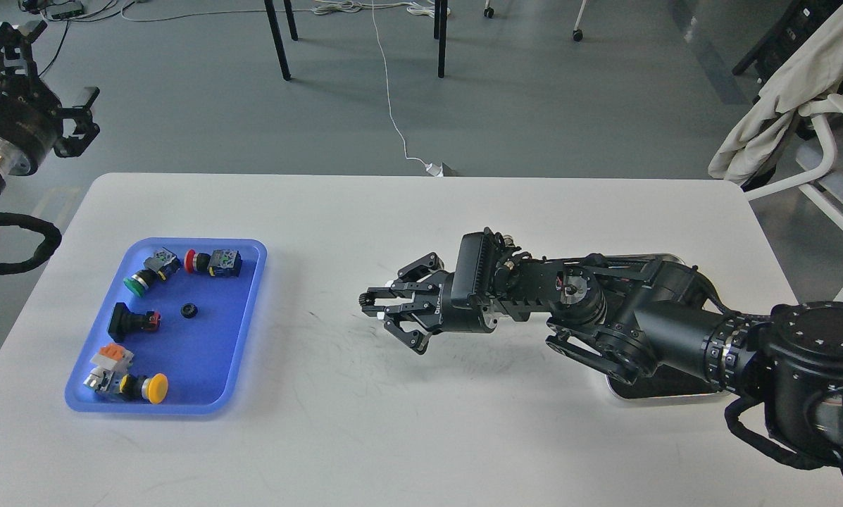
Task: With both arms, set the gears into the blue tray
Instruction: 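Lift the black part and carry it toward the table centre, then lower the right gripper and release the black part onto the table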
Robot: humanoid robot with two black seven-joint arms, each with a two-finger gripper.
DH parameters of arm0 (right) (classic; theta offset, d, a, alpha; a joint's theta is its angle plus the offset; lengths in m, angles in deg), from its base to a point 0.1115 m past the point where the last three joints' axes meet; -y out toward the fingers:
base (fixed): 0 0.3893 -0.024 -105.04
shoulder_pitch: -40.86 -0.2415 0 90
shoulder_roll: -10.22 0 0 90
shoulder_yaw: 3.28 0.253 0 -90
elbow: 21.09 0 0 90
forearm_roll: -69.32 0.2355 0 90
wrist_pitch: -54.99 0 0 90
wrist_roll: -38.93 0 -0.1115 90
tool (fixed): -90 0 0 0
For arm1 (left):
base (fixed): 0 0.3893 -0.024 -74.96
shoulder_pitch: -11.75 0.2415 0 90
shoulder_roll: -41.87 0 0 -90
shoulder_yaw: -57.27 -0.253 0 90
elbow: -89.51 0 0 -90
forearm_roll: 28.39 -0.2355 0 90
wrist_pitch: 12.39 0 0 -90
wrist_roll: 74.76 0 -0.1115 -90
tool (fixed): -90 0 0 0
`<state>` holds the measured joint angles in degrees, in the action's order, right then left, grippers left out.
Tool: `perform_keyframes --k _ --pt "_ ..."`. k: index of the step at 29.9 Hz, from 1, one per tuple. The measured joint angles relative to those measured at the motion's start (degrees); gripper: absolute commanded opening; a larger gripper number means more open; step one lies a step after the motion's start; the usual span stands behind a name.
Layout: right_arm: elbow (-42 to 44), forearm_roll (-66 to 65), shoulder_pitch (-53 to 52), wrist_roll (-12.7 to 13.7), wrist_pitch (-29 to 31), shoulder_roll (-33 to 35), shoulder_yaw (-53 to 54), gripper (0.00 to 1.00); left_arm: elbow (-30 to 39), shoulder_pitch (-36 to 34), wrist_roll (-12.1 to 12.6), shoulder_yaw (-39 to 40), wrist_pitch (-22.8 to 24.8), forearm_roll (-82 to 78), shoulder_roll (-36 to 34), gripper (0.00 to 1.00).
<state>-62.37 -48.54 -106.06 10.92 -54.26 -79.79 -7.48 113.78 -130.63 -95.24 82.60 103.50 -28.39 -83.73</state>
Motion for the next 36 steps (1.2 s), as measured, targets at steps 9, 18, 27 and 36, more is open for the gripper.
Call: perform_keyframes --k 9,18,27,36 --pt "-0.48 -0.09 1.5 0.0 -0.01 0.01 -0.25 0.01 -0.01 0.0 -0.03 0.16 0.45 0.0 -0.16 0.99" --pt "0.23 -0.12 3.17 0.01 0.09 0.01 -0.55 0.02 -0.01 -0.03 -0.08 0.17 0.82 0.09 -1.0 0.99" --pt "0.37 0.08 3.93 0.01 1.05 0.01 -0.52 0.38 1.94 -0.1 -0.08 0.17 0.67 0.09 -2.76 0.99" --pt "1.76 1.02 4.91 0.01 1.46 0.01 0.05 0.49 2.35 0.08 -0.08 0.17 0.71 0.16 -2.97 0.99"
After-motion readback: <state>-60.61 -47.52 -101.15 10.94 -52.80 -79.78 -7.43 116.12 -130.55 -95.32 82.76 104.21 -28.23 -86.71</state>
